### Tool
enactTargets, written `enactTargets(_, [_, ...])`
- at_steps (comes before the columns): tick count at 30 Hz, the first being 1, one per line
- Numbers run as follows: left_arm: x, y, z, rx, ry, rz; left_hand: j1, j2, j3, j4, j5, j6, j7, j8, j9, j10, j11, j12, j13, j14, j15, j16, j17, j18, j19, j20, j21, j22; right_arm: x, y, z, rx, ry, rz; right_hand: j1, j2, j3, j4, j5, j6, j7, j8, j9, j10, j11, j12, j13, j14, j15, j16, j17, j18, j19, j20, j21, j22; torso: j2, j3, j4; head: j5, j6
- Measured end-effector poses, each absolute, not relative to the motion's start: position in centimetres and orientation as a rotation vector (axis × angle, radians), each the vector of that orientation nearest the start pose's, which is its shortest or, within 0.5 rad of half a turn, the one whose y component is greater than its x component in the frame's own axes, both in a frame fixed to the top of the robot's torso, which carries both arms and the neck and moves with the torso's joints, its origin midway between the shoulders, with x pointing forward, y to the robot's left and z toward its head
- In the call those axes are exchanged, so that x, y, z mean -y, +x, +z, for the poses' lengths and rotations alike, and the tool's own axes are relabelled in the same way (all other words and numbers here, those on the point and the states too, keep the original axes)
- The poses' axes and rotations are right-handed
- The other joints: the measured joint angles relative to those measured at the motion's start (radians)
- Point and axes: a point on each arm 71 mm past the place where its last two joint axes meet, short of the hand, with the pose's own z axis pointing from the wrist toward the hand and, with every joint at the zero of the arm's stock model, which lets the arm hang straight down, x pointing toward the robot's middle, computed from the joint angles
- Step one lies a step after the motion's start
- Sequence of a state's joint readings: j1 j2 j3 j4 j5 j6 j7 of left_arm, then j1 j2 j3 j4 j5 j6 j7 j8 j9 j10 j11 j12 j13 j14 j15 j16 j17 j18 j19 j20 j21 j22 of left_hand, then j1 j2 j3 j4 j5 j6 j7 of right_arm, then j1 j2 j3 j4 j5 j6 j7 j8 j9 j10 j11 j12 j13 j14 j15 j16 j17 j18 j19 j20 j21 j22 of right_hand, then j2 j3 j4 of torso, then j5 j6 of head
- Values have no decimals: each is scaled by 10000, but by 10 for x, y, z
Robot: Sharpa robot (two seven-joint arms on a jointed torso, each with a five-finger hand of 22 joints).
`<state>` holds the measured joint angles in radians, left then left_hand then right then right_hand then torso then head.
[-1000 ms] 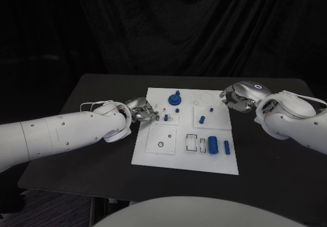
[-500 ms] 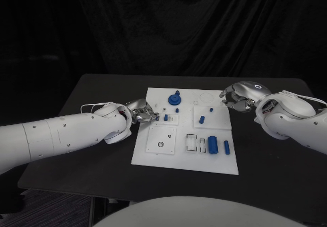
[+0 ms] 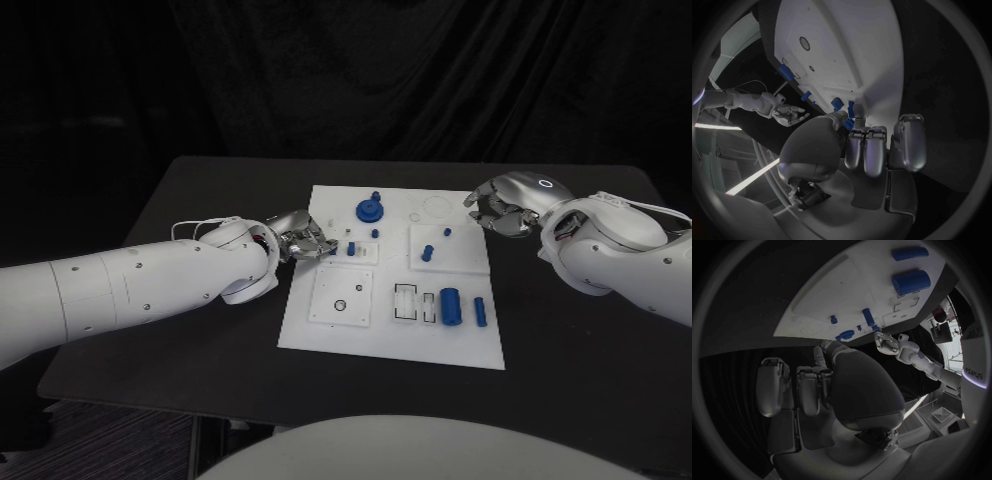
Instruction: Assemble the parts on the task board
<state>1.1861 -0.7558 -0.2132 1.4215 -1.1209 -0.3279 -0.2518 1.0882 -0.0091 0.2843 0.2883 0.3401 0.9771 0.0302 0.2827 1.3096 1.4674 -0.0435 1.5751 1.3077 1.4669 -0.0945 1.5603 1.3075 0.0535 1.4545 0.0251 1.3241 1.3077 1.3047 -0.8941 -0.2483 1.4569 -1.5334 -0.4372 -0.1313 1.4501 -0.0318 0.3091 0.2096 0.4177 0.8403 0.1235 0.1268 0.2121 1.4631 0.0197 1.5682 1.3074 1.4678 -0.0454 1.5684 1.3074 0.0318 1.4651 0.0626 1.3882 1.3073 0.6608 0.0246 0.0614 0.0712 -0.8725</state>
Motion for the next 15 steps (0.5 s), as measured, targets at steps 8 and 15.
enactTargets(8, [-203, 476, -269, -19821, -2141, -5633, -61, 61, -94, 12, -162, 1, 0, 0, 0, 0, 0, 0, 0, 0, 0, 0, 0, 0, 0, 0, 0, 0, 253, 488, -203, -16289, -2236, 4276, 0, 0, 0, 0, 0, 0, 0, 0, 1, 0, 0, 0, 0, 0, 0, 0, 0, 0, 0, 0, 0, 0, 3, 0, -1, -22, 0])
enactTargets(15, [-203, 477, -269, -19812, -2127, -5652, -100, 101, -122, -16, -201, 1, 0, 0, -1, 0, 0, 0, 0, 0, 0, 0, 0, 0, 0, 0, -40, 0, 253, 488, -204, -16293, -2233, 4273, 0, 0, 0, 0, 0, 0, 0, 0, -10, 0, 0, 0, 0, 0, 0, 0, 0, 0, 0, 0, 0, 8, -3, 0, 0, -25, 0])
